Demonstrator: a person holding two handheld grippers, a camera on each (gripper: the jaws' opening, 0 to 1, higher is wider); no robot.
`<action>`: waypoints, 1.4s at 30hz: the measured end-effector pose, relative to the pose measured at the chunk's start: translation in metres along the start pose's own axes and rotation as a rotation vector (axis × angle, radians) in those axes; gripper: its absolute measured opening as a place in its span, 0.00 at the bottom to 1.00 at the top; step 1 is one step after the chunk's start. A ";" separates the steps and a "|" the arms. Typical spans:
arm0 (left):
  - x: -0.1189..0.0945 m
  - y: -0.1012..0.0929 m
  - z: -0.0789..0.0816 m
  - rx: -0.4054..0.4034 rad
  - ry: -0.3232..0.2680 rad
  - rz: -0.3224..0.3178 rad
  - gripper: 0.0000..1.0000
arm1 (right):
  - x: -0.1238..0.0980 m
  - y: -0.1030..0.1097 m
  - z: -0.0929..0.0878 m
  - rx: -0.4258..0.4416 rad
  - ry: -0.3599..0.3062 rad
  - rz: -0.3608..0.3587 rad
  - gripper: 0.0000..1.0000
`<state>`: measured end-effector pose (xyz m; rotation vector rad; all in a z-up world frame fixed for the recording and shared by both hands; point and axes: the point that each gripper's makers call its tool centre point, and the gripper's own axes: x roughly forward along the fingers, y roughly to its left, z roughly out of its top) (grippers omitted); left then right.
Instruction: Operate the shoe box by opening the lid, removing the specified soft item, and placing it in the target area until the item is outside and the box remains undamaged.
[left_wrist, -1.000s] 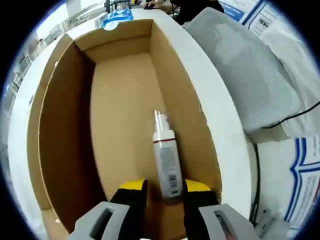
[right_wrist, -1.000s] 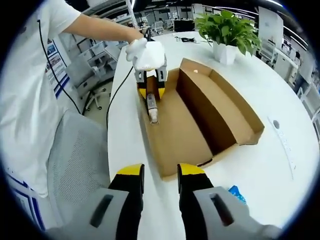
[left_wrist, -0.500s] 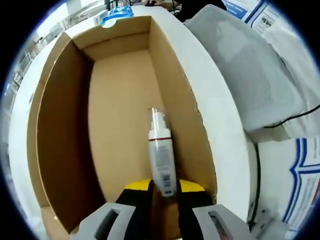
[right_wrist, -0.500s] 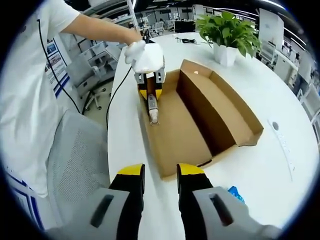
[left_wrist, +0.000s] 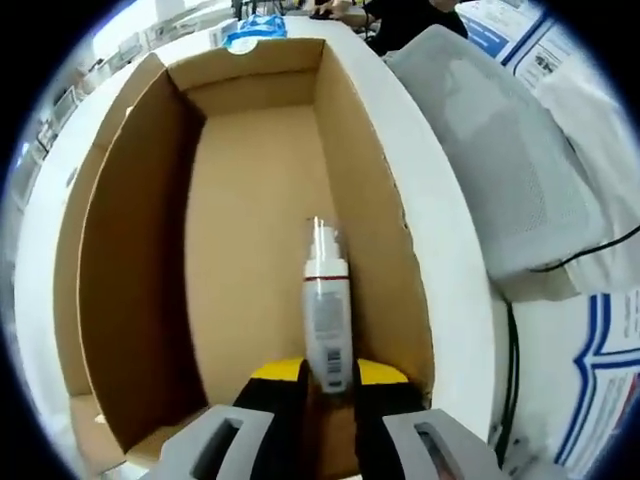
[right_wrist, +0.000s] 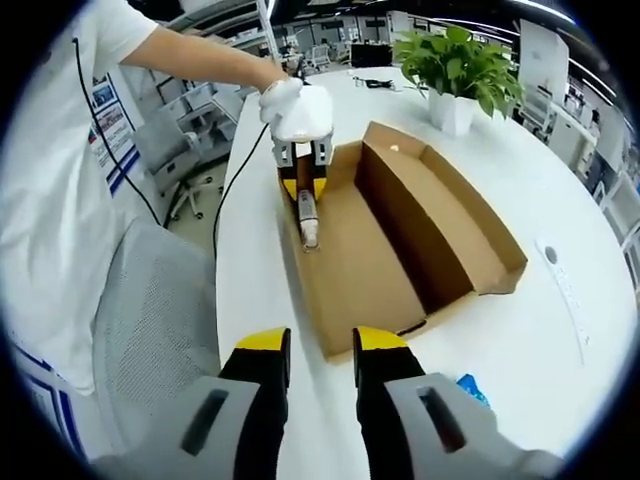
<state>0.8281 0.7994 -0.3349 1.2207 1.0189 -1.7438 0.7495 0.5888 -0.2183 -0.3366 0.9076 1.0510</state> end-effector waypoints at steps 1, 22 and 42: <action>0.000 0.001 0.001 -0.003 -0.008 0.001 0.17 | 0.000 0.000 0.000 0.001 -0.001 0.001 0.22; 0.003 0.002 0.000 0.046 0.094 0.031 0.28 | 0.000 -0.007 0.000 0.005 -0.008 -0.002 0.21; 0.001 -0.001 0.003 0.099 0.212 0.008 0.29 | 0.000 -0.009 -0.005 0.017 -0.012 -0.009 0.20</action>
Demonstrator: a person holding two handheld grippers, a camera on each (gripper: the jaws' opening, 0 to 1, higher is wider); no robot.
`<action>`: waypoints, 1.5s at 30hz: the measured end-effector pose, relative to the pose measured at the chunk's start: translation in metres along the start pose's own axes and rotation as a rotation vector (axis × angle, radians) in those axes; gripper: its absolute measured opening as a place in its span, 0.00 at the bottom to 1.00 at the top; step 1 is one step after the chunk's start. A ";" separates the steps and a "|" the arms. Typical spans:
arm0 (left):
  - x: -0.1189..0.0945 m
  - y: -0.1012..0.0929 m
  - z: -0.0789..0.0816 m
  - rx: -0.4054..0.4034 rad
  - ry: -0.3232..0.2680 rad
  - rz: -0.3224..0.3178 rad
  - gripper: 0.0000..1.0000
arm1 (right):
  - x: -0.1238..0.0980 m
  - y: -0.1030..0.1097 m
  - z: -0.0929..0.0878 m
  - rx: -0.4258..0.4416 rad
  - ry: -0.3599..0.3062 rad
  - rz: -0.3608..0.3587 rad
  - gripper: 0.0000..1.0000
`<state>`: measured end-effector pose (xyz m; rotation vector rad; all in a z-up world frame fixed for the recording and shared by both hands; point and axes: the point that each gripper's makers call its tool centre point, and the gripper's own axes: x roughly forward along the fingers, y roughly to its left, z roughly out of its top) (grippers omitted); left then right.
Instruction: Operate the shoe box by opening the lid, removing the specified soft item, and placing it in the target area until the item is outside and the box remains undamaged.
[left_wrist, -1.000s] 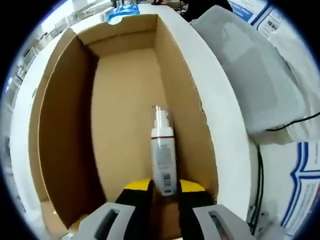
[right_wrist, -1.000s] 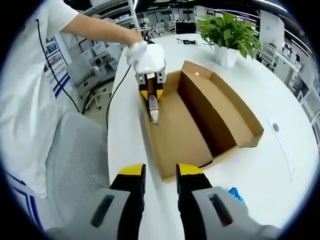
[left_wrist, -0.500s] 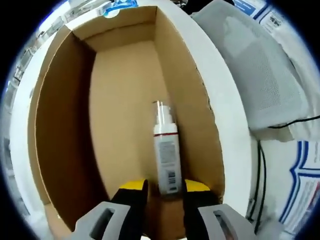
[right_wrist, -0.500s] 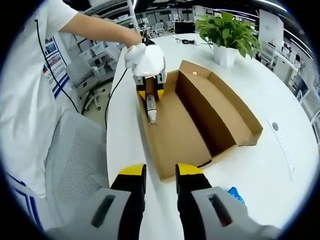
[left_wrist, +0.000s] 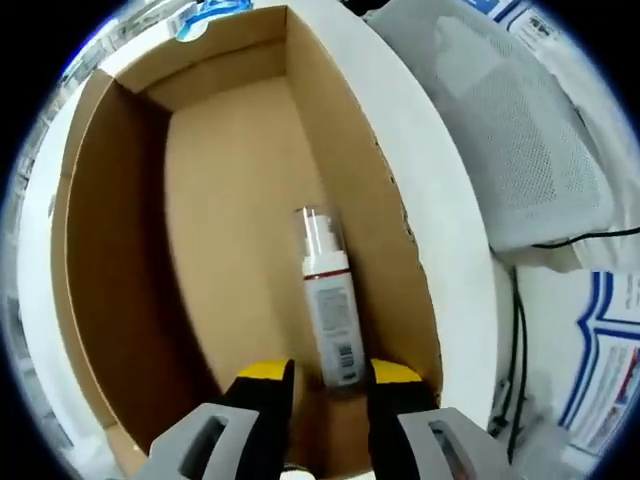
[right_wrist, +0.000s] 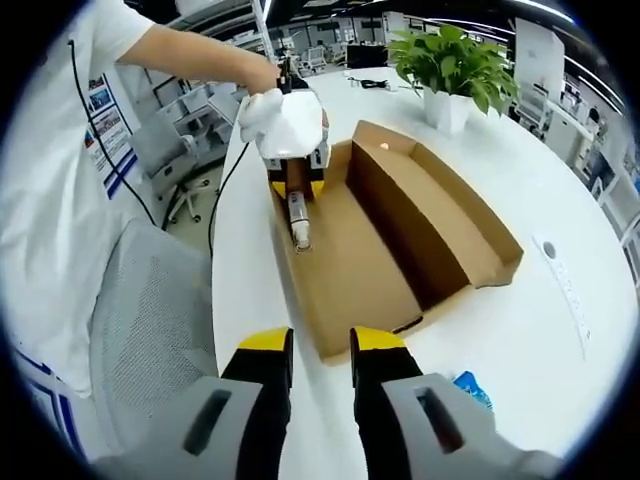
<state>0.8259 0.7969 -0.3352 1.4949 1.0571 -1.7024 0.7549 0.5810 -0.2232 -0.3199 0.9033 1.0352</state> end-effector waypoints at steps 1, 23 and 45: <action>0.002 0.001 0.000 -0.005 0.007 -0.005 0.28 | 0.000 0.000 0.000 0.001 -0.001 0.001 0.20; 0.019 -0.003 0.003 0.015 0.034 -0.021 0.23 | 0.001 0.000 -0.001 0.003 -0.008 0.001 0.20; 0.017 0.002 0.002 -0.067 -0.016 -0.009 0.19 | 0.000 0.004 0.002 -0.002 -0.010 -0.001 0.20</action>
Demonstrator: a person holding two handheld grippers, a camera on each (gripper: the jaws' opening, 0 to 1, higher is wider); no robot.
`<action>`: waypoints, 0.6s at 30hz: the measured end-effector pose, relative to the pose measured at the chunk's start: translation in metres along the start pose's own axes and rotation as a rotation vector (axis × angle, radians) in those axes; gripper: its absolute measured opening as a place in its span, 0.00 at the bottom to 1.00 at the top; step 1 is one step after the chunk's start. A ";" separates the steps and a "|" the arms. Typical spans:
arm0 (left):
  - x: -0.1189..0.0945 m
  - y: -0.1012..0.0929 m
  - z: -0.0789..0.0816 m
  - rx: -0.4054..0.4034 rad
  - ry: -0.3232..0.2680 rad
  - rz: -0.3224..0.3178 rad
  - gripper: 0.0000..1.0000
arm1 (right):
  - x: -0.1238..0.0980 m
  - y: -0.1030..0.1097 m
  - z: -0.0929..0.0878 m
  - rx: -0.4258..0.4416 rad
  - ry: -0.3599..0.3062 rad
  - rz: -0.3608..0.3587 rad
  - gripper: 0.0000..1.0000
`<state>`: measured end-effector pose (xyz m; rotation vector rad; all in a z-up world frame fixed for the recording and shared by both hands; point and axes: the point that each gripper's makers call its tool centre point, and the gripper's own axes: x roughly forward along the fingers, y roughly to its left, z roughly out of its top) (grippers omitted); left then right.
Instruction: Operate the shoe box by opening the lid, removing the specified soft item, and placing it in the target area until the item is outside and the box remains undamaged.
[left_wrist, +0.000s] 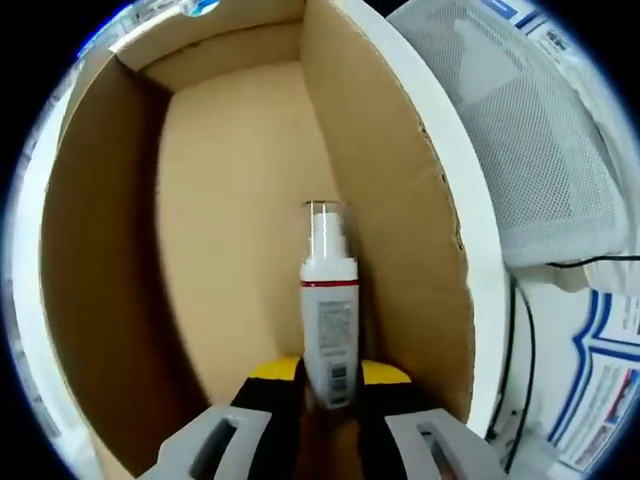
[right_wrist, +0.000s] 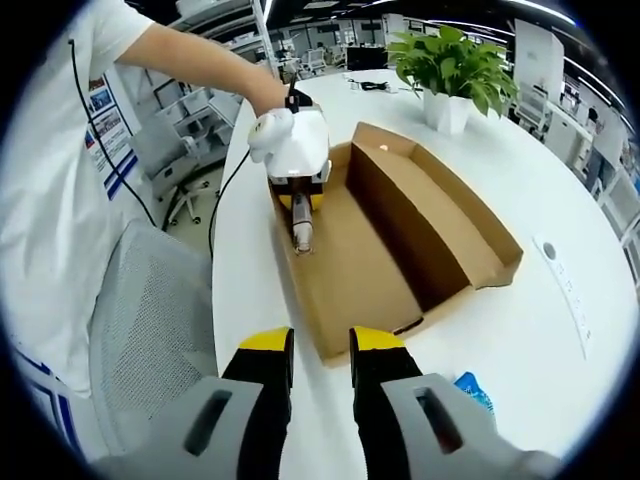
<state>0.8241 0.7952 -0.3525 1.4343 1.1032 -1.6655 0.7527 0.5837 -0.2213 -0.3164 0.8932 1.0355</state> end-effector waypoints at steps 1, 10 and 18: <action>-0.001 -0.001 0.001 -0.002 -0.003 0.000 0.18 | 0.000 0.000 0.000 0.000 0.000 0.000 0.20; 0.001 -0.007 0.002 -0.042 -0.003 -0.041 0.18 | -0.002 0.002 0.001 -0.004 0.002 -0.003 0.20; 0.000 -0.006 0.002 -0.045 -0.014 -0.041 0.18 | -0.003 0.002 0.001 -0.005 0.003 -0.005 0.20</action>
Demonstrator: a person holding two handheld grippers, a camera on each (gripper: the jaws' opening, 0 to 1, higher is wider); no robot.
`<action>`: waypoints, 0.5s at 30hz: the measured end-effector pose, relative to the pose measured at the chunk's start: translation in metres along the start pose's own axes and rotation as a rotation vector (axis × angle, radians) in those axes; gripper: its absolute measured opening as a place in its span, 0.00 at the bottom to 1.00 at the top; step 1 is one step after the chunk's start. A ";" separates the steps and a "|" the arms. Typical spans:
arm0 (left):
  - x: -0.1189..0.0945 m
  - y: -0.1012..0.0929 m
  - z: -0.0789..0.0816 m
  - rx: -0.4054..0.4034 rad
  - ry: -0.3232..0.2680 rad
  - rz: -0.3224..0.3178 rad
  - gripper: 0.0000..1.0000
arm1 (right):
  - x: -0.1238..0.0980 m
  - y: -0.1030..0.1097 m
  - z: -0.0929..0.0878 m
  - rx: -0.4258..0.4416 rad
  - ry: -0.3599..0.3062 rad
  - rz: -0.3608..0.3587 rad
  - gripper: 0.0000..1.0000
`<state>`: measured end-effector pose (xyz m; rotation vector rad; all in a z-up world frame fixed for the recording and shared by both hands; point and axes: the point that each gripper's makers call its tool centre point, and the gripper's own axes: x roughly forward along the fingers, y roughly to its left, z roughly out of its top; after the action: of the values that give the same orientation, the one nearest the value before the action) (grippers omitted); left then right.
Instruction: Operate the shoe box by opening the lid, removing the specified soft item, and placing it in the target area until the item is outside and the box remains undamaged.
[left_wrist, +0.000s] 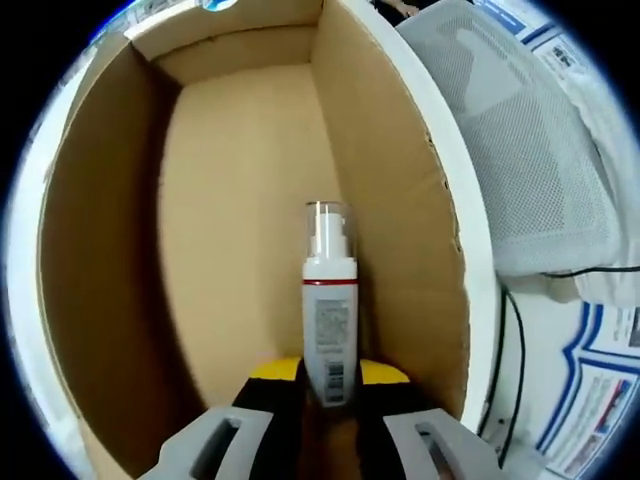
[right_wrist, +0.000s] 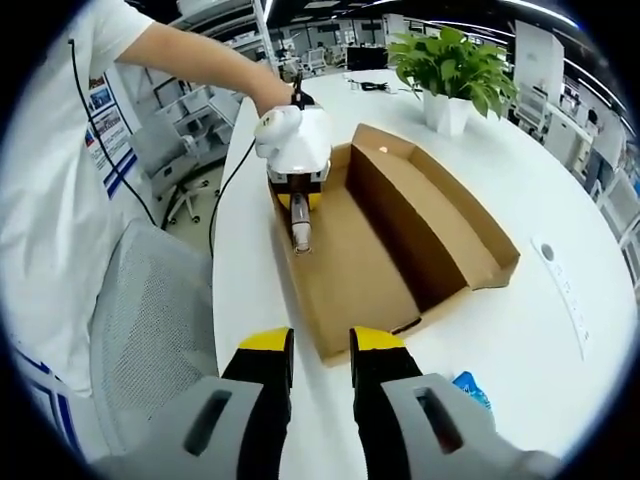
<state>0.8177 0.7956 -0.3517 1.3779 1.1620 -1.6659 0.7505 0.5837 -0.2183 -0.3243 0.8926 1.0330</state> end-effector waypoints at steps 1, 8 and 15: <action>0.000 0.000 0.000 0.002 -0.001 0.001 0.18 | 0.000 0.000 0.000 -0.001 0.001 0.001 0.20; -0.003 0.000 0.002 0.002 -0.012 0.006 0.18 | 0.001 -0.002 0.002 -0.006 0.000 0.002 0.20; -0.007 -0.003 0.002 -0.003 -0.008 0.008 0.18 | 0.001 -0.001 0.003 -0.011 -0.002 0.003 0.20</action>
<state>0.8162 0.7946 -0.3441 1.3707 1.1524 -1.6624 0.7533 0.5857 -0.2176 -0.3307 0.8860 1.0416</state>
